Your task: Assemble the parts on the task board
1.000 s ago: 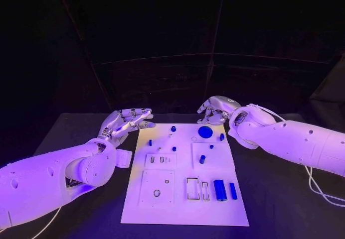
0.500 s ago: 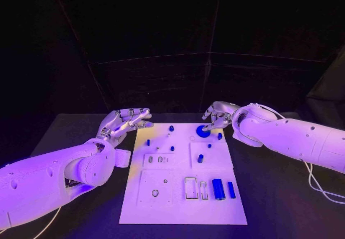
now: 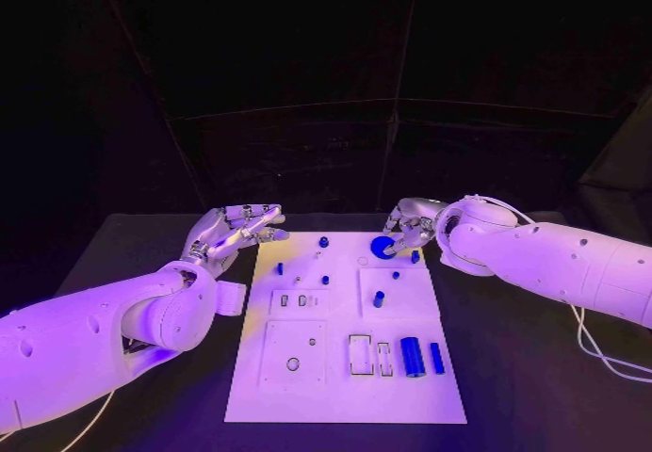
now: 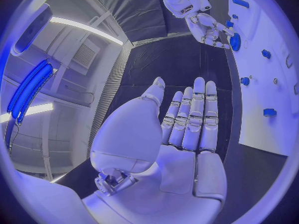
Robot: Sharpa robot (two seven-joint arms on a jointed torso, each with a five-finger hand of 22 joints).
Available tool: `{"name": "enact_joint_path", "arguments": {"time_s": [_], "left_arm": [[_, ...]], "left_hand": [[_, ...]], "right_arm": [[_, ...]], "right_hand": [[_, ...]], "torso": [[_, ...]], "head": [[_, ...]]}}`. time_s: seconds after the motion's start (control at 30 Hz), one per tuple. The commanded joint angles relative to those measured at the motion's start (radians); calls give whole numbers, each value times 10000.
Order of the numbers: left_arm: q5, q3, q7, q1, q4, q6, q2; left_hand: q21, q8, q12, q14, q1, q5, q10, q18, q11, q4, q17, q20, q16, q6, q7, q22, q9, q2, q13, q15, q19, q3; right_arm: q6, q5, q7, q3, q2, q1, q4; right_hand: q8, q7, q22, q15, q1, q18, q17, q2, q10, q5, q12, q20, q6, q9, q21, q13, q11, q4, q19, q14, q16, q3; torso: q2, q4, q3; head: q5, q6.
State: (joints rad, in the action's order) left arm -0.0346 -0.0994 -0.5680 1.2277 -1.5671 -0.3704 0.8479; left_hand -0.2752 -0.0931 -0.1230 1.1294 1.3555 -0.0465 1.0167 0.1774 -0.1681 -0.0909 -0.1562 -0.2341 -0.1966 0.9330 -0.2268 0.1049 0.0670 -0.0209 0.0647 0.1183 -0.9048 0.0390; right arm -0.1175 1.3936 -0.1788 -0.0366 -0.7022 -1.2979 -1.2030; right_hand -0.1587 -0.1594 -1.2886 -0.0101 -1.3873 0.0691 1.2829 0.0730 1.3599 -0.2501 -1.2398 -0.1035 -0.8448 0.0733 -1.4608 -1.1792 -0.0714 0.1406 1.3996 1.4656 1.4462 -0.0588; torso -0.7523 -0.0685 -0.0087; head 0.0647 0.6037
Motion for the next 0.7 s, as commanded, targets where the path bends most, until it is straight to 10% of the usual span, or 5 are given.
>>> {"name": "enact_joint_path", "arguments": {"time_s": [0.03, 0.7], "left_arm": [[50, 10, -103, 9, 5, 119, -7], [50, 10, -91, 1, 55, 164, -26]], "left_hand": [[55, 32, 38, 44, -68, -36, 17, 67, -34, 68, -10, 1, 39, 55, 11, -15, -9, -17, -7, 14, -43, -2], [55, 32, 38, 44, -68, -36, 17, 67, -34, 68, -10, 1, 39, 55, 11, -15, -9, -17, -7, 14, -43, -2]], "right_arm": [[259, 319, -121, 7, 4, -20, -2], [313, 587, -112, 5, 195, 24, 142]], "right_hand": [[-48, -31, -67, 53, -100, -109, 79, -30, 97, -45, -136, -7, -24, -13, -73, -168, -7, -24, 90, 558, 72, -69], [-255, 20, -242, 28, -431, -138, 304, -371, 235, -59, -510, 5, -306, 3, -163, -672, 37, -229, 160, 578, 184, 109]], "torso": [[1, -13, -6], [-1, -53, -14]], "head": [[14, 11], [28, 70]]}}
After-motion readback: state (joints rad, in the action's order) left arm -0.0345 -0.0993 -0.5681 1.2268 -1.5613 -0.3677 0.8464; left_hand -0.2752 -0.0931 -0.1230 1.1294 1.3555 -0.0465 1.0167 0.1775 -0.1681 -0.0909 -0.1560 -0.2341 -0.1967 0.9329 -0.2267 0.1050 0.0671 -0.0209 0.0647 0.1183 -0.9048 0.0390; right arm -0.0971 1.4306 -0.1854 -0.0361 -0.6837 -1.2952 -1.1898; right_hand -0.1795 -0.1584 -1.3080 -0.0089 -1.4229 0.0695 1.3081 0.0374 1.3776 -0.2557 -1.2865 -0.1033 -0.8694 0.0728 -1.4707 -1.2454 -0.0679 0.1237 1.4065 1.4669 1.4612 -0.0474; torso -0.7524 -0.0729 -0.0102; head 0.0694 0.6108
